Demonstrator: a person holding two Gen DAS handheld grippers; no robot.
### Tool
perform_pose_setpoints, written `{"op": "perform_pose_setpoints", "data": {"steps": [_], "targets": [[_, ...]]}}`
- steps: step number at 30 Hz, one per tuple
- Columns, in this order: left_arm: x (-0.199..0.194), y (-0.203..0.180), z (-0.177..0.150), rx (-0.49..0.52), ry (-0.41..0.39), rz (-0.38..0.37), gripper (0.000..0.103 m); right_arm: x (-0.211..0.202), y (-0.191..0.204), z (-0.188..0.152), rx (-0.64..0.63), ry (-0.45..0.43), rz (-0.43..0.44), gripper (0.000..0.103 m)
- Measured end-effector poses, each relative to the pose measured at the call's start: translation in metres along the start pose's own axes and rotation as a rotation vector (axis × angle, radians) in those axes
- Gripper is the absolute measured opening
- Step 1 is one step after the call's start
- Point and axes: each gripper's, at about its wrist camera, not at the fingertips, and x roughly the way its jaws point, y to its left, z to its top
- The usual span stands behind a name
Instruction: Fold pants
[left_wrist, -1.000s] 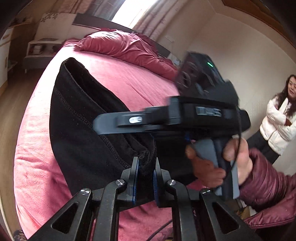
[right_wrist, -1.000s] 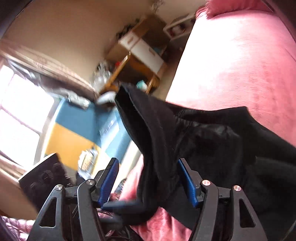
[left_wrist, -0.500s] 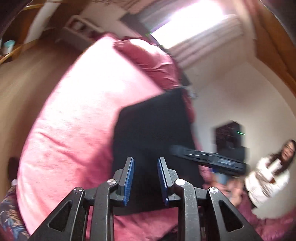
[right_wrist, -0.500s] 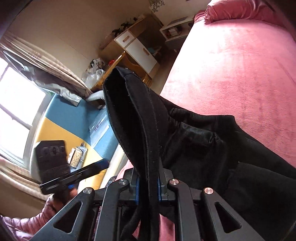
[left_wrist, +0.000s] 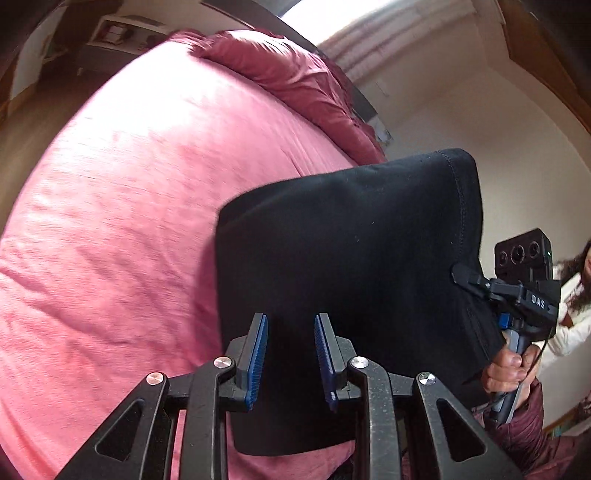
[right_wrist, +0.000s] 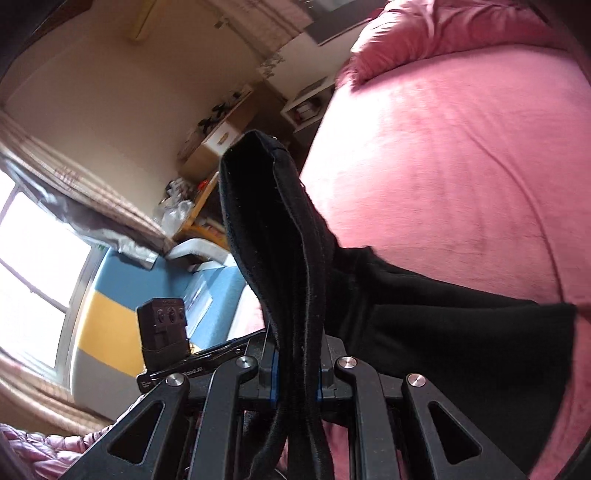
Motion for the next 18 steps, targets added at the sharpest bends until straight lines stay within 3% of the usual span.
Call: {"op": "perform_pose_setpoints", "data": {"steps": [8, 18], "targets": [[0.060, -0.030, -0.030, 0.094, 0.189, 0.013, 0.026, -0.014, -0.095, -0.026, 0.188, -0.010, -0.121, 0.013], [0.090, -0.055, -0.042, 0.166, 0.263, 0.006, 0.026, -0.011, -0.170, -0.058, 0.290, -0.002, -0.209, 0.014]]}}
